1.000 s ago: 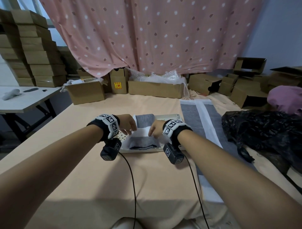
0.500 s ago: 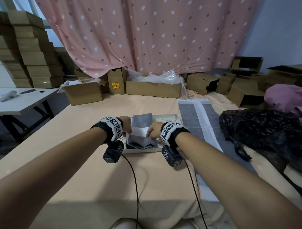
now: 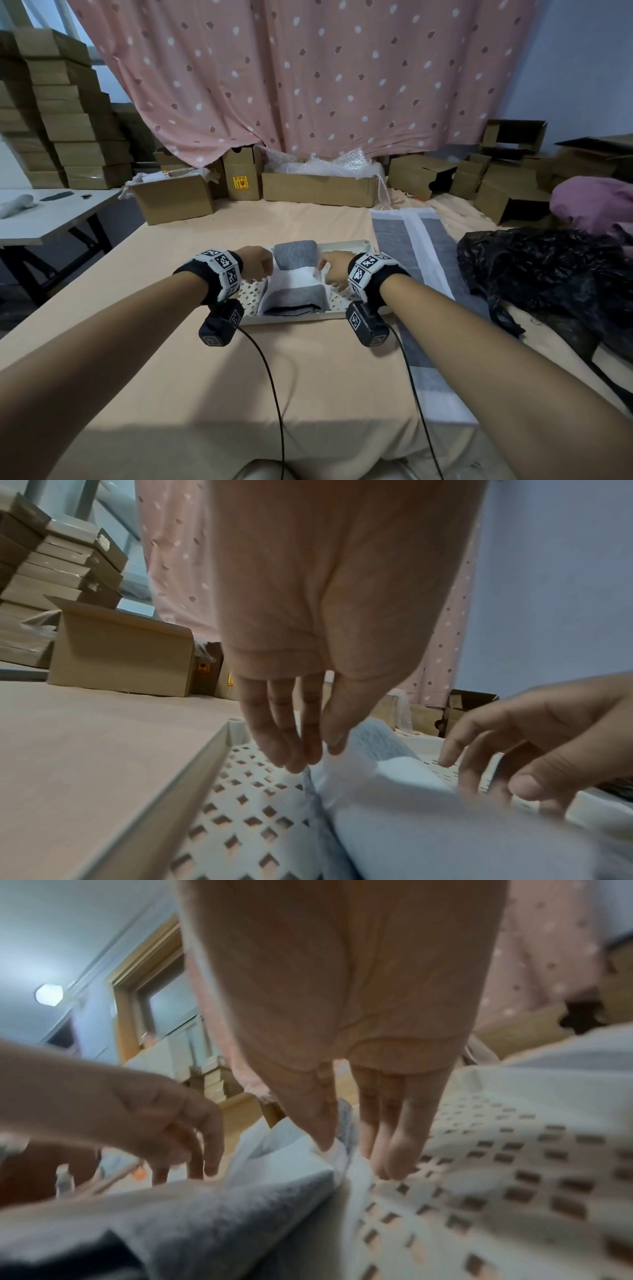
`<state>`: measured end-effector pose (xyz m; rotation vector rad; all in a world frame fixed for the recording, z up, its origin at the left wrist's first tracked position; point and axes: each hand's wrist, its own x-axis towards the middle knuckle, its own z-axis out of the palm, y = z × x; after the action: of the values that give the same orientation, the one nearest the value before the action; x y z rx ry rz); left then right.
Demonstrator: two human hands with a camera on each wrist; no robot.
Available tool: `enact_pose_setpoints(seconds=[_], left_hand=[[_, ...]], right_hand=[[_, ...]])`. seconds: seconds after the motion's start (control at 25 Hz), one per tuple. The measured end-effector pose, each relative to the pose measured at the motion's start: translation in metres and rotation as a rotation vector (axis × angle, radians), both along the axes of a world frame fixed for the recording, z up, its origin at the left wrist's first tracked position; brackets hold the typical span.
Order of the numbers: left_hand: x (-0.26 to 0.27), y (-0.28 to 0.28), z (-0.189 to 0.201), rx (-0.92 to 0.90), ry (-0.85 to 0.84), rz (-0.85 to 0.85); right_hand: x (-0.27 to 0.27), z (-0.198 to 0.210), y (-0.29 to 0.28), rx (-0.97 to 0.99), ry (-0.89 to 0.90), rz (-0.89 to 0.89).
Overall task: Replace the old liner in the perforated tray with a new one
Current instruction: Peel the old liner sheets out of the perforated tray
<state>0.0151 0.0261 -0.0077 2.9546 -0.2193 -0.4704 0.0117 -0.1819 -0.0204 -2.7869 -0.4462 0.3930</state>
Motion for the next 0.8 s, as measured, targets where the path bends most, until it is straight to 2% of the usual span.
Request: enact_pose_setpoints(seconds=[0.12,0.24,0.48,0.6,0.8], left_hand=[[0.0,0.001,-0.005,0.149,0.054,0.031],[0.005,-0.001,-0.016,0.153,0.076,0.018],[0.008,-0.007,-0.017,0.145,-0.038,-0.085],[0.009,0.001,-0.018,0.114,-0.002,-0.161],[0.0,0.004,-0.023,0.235,-0.023,-0.285]], right_hand=[[0.006,-0.003,0.005,0.082,0.053,-0.062],[0.011,-0.006,0.012,0.047,0.023,-0.066],[0.012,-0.008,0.014,-0.051,0.001,0.036],[0.008,-0.006,0.007,-0.069,-0.053,0.091],[0.009,-0.014,0.002,-0.22,-0.043,0.241]])
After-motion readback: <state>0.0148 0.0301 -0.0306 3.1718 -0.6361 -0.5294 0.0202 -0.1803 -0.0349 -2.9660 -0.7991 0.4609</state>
